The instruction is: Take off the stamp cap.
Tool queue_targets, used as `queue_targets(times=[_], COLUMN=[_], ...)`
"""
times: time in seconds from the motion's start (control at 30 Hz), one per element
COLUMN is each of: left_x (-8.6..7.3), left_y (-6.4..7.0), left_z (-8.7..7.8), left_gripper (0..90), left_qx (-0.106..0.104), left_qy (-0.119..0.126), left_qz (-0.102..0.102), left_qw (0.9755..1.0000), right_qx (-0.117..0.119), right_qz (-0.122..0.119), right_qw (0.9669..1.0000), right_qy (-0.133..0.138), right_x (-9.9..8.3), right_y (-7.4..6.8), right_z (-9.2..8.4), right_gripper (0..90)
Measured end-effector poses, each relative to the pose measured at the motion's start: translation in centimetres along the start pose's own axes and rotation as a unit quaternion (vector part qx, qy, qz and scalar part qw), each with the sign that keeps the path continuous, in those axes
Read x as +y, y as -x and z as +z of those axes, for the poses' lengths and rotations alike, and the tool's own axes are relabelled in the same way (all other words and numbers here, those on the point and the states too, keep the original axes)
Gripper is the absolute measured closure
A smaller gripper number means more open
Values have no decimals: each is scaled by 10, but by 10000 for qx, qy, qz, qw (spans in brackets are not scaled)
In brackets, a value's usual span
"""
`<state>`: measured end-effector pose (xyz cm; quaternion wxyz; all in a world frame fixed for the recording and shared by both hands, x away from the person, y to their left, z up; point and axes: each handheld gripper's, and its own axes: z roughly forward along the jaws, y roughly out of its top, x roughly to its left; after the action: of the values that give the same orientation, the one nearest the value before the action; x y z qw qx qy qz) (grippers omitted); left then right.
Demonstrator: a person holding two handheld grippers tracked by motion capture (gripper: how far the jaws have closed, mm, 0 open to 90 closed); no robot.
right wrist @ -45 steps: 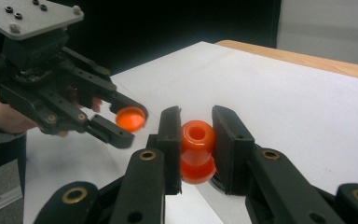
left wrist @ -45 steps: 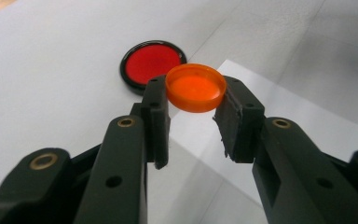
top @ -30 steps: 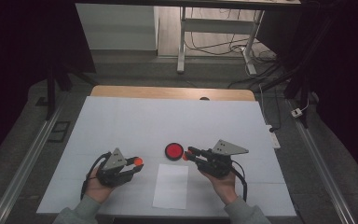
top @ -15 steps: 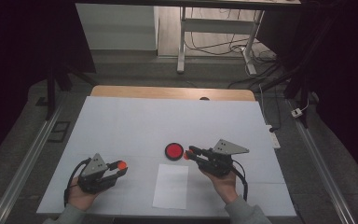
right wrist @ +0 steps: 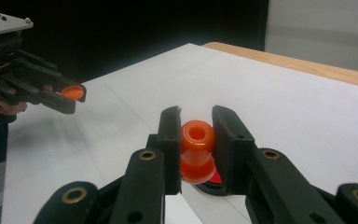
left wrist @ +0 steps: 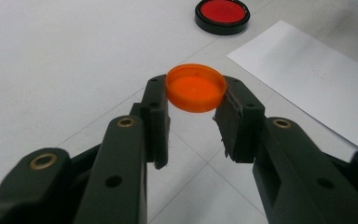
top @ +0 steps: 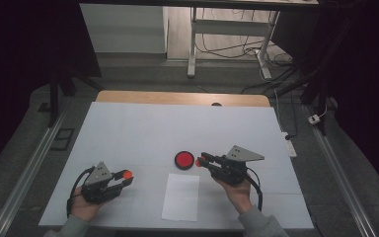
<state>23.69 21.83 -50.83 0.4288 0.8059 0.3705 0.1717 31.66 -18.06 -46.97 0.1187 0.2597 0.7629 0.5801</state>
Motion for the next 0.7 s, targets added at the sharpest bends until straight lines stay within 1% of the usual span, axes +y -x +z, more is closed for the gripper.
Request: queue_targets(times=[0.27, 0.37, 0.7], left_x=[1, 0, -1], left_y=[2, 1, -1], left_z=[-1, -1, -2], left_gripper=[647, 647, 647], left_qx=[1, 13, 43], left_qy=[-1, -9, -22], left_qz=[38, 23, -16], left_qw=[10000, 10000, 10000], right_qx=[0, -11, -15], right_qz=[-45, -86, -86], right_qw=[10000, 10000, 9999], right_qy=[46, 25, 59], right_x=[6, 8, 14], right_y=[0, 0, 3], right_z=[2, 4, 9], right_gripper=[728, 729, 728])
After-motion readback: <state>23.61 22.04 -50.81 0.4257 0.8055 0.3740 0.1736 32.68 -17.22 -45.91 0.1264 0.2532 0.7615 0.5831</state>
